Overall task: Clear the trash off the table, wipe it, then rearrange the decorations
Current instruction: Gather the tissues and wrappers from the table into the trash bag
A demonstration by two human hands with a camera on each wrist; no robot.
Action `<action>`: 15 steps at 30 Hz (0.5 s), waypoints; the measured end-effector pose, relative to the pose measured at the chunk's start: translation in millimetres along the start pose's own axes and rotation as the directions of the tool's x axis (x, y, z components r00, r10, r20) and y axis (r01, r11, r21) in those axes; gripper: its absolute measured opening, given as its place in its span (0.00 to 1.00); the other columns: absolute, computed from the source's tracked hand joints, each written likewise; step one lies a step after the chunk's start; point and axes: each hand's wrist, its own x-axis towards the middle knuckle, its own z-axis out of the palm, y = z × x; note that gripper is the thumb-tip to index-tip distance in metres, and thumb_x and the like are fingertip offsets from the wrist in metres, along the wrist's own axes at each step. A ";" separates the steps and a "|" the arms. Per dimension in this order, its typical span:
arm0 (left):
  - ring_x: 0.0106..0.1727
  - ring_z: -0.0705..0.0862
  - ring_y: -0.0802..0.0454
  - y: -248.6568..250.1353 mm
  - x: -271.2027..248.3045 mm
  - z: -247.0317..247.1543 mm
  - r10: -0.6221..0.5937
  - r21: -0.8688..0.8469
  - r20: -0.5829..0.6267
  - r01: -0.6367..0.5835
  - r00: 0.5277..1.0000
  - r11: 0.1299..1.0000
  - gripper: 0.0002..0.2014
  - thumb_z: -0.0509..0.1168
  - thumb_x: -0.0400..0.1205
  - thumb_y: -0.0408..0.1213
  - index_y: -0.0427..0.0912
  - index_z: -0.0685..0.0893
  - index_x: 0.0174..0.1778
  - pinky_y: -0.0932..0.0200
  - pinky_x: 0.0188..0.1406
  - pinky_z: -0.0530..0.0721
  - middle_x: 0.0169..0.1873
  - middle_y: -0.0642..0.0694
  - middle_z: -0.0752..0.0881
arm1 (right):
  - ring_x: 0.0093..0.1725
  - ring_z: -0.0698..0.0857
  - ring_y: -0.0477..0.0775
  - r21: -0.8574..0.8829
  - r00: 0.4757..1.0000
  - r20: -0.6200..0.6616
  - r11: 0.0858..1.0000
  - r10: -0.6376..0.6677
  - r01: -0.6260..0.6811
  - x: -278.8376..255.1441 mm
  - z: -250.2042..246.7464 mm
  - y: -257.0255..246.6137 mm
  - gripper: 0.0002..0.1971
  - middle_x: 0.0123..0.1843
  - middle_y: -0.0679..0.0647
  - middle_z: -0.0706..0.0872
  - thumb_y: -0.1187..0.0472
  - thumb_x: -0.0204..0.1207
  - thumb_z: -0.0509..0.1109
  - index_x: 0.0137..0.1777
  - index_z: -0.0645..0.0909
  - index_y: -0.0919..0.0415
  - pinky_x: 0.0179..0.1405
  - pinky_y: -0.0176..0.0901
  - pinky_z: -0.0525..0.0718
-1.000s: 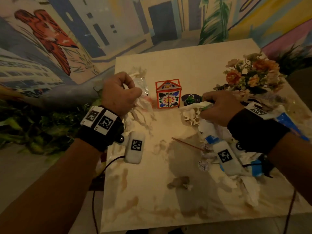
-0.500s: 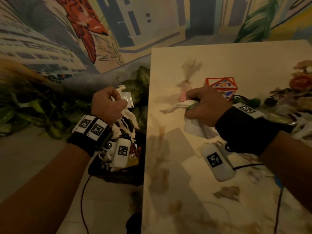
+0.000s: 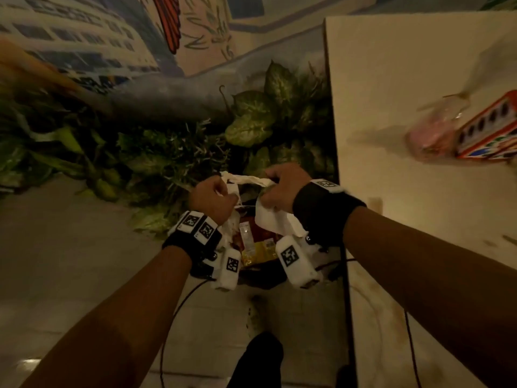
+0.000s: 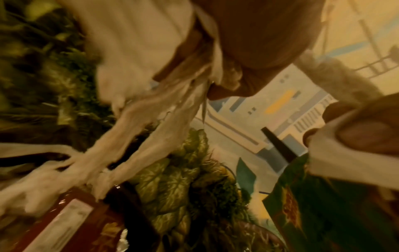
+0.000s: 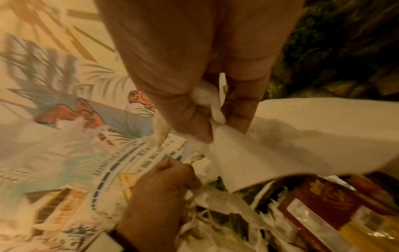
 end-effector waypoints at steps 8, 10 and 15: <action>0.37 0.76 0.46 -87.8 44.3 48.2 -0.285 -0.087 0.130 0.298 0.950 0.951 0.15 0.69 0.72 0.33 0.43 0.69 0.27 0.55 0.35 0.75 0.30 0.44 0.75 | 0.39 0.83 0.57 -0.023 0.967 0.049 0.969 0.248 -0.248 62.8 85.8 54.0 0.07 0.34 0.53 0.80 0.60 0.68 0.77 0.38 0.80 0.56 0.37 0.43 0.80; 0.33 0.73 0.47 -103.2 49.2 63.2 -0.320 -0.113 0.155 0.338 0.935 0.934 0.15 0.69 0.72 0.31 0.42 0.68 0.27 0.61 0.27 0.70 0.28 0.46 0.72 | 0.44 0.85 0.61 -0.009 0.959 0.056 0.960 0.279 -0.279 70.3 102.7 66.9 0.08 0.40 0.56 0.83 0.60 0.68 0.77 0.45 0.83 0.58 0.42 0.47 0.84; 0.40 0.77 0.46 -133.9 57.5 98.7 -0.301 -0.075 0.225 0.324 0.927 0.943 0.06 0.68 0.77 0.36 0.37 0.78 0.42 0.58 0.40 0.74 0.34 0.46 0.76 | 0.49 0.86 0.62 -0.047 0.936 0.024 0.936 0.351 -0.350 90.9 136.5 99.9 0.10 0.49 0.63 0.87 0.59 0.71 0.75 0.49 0.84 0.65 0.46 0.48 0.85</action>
